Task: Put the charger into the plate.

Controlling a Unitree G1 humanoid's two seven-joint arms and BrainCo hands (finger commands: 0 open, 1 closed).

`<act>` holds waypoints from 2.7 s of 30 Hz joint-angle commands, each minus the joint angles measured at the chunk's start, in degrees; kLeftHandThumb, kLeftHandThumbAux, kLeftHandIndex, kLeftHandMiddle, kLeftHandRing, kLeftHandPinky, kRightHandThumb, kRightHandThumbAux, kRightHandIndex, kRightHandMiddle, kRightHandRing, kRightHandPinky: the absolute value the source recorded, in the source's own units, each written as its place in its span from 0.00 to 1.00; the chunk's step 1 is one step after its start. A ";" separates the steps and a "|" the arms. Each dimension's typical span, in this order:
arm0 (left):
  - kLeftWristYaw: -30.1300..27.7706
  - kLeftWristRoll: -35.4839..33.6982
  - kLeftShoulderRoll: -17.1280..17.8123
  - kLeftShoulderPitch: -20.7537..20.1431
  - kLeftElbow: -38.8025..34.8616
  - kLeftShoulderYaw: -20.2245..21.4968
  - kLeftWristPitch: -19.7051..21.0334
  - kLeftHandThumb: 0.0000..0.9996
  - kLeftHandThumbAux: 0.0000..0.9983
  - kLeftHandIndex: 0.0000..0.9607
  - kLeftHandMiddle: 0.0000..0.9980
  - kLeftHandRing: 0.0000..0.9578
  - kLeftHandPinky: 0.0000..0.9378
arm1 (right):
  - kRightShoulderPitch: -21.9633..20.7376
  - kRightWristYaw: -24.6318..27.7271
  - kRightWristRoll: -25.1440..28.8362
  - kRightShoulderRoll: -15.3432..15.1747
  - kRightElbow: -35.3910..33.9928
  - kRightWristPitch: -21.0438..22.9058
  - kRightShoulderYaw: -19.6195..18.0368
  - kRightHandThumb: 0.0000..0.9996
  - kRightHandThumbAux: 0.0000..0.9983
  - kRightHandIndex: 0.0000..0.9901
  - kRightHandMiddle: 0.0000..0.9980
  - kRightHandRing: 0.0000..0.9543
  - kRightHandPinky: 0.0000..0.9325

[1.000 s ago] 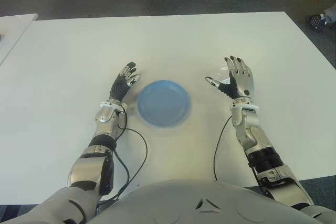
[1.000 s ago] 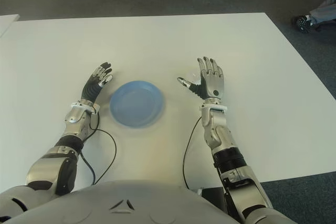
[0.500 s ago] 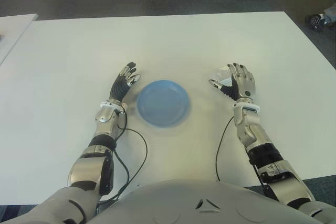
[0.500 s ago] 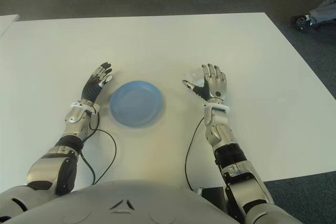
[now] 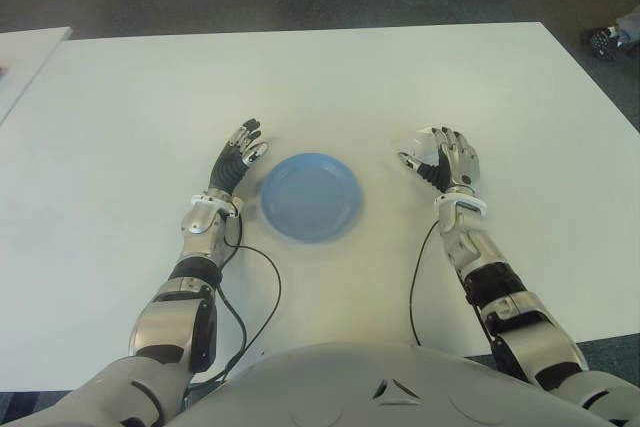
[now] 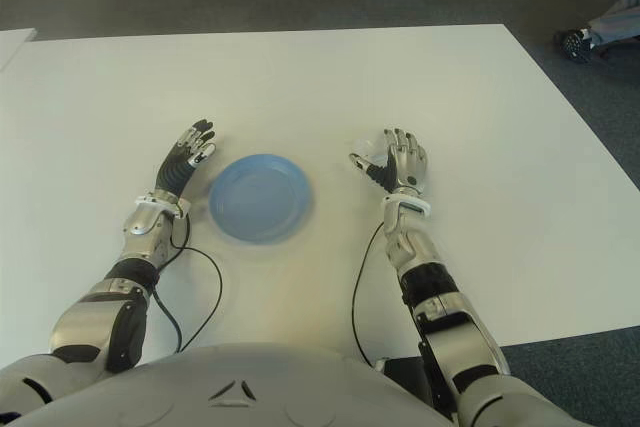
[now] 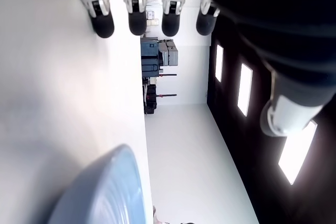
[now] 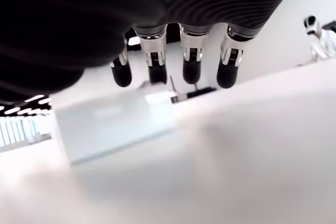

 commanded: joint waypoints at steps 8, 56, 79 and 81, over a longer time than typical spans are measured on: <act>-1.39 -0.42 -0.62 1.52 1.43 0.24 0.94 0.01 0.54 0.04 0.07 0.08 0.12 | -3.72 -7.05 5.63 1.78 12.26 -4.12 -0.78 0.26 0.20 0.00 0.00 0.00 0.00; -0.40 0.08 -0.66 1.54 1.60 0.47 1.57 0.11 0.53 0.08 0.14 0.15 0.19 | -6.36 -9.60 7.04 2.66 17.45 -2.73 3.72 0.25 0.19 0.00 0.00 0.00 0.00; -0.86 0.78 -0.75 2.35 0.34 -0.22 -0.73 0.07 0.52 0.09 0.16 0.17 0.18 | -3.26 19.34 -1.16 -4.74 0.34 10.70 14.60 0.28 0.13 0.00 0.00 0.00 0.00; -1.10 0.69 -0.71 2.42 0.18 -0.28 -0.74 0.06 0.52 0.09 0.16 0.16 0.18 | -3.19 24.59 -2.28 -6.23 -1.85 11.59 16.27 0.28 0.13 0.00 0.00 0.00 0.00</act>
